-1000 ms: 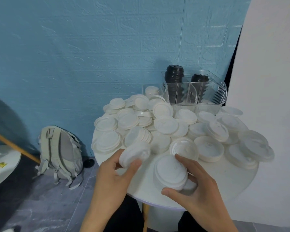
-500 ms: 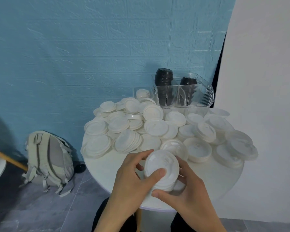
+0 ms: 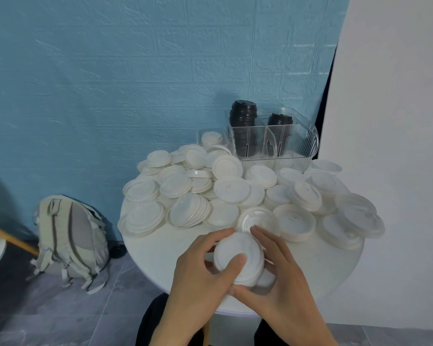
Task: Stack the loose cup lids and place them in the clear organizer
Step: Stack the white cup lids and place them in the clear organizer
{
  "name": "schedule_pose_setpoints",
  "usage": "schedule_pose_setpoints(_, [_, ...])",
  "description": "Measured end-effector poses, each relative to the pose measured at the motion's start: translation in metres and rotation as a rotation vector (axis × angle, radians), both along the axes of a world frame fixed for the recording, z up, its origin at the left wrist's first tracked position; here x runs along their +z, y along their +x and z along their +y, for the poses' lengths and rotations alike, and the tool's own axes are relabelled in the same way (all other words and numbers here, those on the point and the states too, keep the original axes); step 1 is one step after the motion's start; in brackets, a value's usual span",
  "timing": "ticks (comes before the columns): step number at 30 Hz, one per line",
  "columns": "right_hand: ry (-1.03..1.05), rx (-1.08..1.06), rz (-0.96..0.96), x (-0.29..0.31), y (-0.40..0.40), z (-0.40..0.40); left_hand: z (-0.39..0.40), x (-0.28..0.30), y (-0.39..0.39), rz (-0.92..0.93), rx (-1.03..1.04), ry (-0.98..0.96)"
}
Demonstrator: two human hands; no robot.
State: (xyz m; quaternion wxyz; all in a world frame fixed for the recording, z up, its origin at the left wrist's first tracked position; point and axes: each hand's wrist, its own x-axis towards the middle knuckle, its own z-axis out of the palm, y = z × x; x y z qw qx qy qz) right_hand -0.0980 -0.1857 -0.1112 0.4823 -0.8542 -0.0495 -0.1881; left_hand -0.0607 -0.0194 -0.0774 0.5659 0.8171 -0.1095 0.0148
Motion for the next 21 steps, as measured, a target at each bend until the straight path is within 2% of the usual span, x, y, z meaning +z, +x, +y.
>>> schedule_pose_setpoints(4, [-0.063, 0.001, -0.029, -0.0002, -0.0009, 0.0008, -0.0014, -0.0013, -0.0011, -0.051, 0.000, 0.051])
schedule_pose_setpoints(12, [0.045, 0.023, -0.009, 0.0084, -0.0043, 0.0020, -0.0024, -0.0030, -0.0004, -0.084, -0.007, 0.079])
schedule_pose_setpoints(21, [0.030, 0.002, -0.005, 0.0057, -0.0031, 0.0022, -0.0009, -0.0048, 0.0033, -0.071, -0.018, 0.089])
